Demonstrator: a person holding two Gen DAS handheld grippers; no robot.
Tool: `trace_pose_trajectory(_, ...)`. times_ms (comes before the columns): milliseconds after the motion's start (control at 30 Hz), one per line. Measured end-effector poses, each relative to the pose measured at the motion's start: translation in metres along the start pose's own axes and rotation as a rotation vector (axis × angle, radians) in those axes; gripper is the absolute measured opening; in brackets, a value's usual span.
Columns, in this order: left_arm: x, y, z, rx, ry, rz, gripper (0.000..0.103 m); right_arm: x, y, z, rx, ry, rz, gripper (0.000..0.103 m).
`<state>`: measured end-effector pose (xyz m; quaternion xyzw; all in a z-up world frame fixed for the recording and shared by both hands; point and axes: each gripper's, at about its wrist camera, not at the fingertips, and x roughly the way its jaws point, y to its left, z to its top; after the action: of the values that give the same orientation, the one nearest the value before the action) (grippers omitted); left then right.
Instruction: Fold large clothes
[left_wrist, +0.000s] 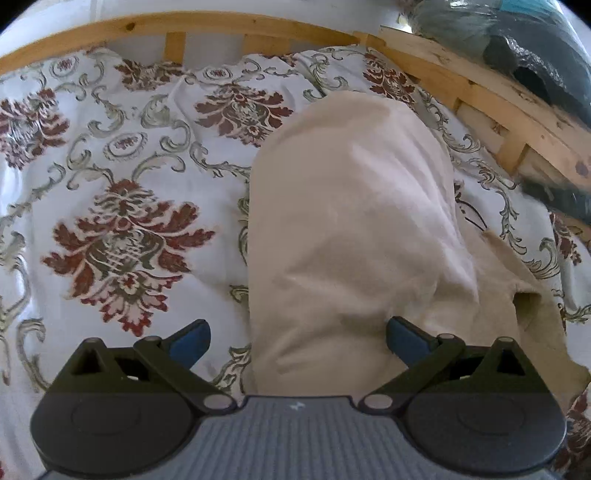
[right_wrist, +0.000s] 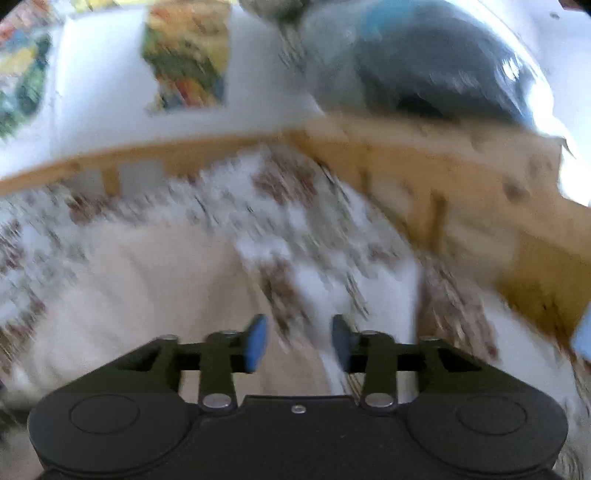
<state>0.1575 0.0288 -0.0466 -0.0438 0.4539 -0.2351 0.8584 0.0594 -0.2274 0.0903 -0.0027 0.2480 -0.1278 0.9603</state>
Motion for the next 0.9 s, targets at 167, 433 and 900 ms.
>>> trace_pose_trajectory(167, 0.005, 0.008, 0.0, -0.035, 0.018, -0.051, 0.103, 0.062, 0.053, 0.028, -0.184, -0.033, 0.309, 0.072)
trace_pose_trajectory(433, 0.0, 0.037, -0.012, -0.119, 0.033, -0.175, 0.103, 0.16, 0.099, -0.007, -0.435, 0.057, 0.326, 0.07)
trace_pose_trajectory(900, -0.01, 0.036, 0.01, -0.057, -0.098, -0.106, 0.102, 0.118, 0.052, 0.006, -0.277, -0.021, 0.277, 0.092)
